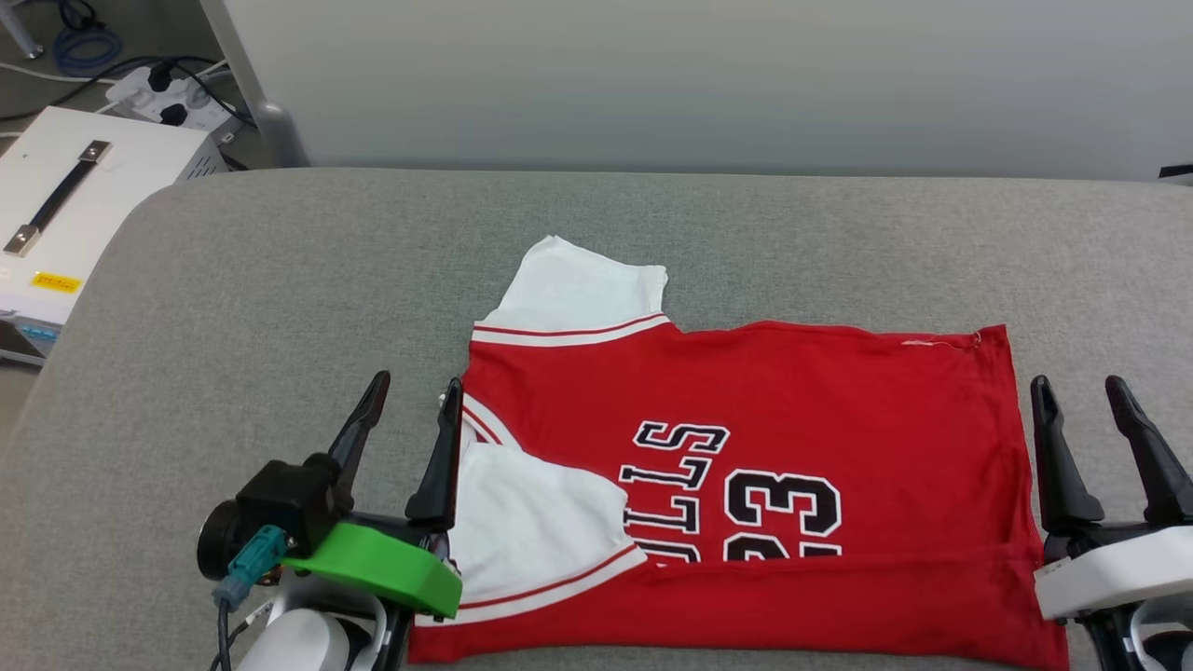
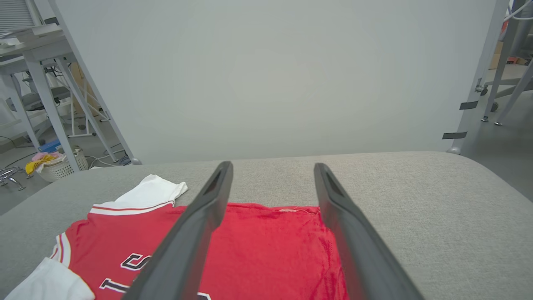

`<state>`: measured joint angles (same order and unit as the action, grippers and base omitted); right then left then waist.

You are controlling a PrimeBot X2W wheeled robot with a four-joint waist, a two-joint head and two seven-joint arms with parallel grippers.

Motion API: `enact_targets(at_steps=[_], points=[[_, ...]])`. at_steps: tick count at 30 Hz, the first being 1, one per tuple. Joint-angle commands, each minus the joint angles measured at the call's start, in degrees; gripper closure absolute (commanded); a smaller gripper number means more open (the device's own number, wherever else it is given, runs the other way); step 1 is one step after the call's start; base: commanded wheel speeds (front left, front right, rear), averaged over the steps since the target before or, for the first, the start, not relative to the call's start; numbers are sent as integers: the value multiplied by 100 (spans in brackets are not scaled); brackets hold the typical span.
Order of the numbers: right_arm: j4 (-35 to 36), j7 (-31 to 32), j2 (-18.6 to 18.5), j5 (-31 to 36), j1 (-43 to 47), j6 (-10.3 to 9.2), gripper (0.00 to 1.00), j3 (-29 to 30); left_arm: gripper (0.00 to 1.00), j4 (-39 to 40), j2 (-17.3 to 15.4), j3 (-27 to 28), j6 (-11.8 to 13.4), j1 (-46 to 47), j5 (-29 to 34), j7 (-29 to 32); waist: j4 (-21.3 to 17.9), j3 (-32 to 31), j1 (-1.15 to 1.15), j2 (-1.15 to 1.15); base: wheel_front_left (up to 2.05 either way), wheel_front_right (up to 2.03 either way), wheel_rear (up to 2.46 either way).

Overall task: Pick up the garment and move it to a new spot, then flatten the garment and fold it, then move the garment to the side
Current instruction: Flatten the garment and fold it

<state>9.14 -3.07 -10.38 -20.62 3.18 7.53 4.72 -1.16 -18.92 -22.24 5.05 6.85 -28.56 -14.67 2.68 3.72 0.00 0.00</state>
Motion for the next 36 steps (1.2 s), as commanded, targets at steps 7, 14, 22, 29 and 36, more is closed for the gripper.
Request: enact_targets(at_steps=[7, 14, 22, 29, 36], points=[[-200, -272, 42, -4, -189, -4, 0, -238, 0, -197, 288, 423, -487, 69, 479, -32, -303, 277, 0, 0, 0, 0, 0], [-98, -272, 15, -103, -403, -4, 0, -416, 0, -666, -14, 408, -812, 990, 672, 337, -672, 696, 0, 0, 0, 0, 0], [133, -315, 55, -120, -711, -4, 0, -687, 0, -1268, -730, -95, -1209, 2824, 551, 2251, -1187, 1405, 0, 0, 0, 0, 0], [199, -378, 175, -87, -998, -4, 0, -926, 0, -1898, -1338, -995, -1251, 4270, -357, 4083, -1568, 1928, 0, 0, 0, 0, 0], [96, -532, 256, -108, -1185, -4, 0, -1181, 0, -2599, -1712, -1473, -1252, 5266, -1144, 5115, -1832, 2320, 0, 0, 0, 0, 0]])
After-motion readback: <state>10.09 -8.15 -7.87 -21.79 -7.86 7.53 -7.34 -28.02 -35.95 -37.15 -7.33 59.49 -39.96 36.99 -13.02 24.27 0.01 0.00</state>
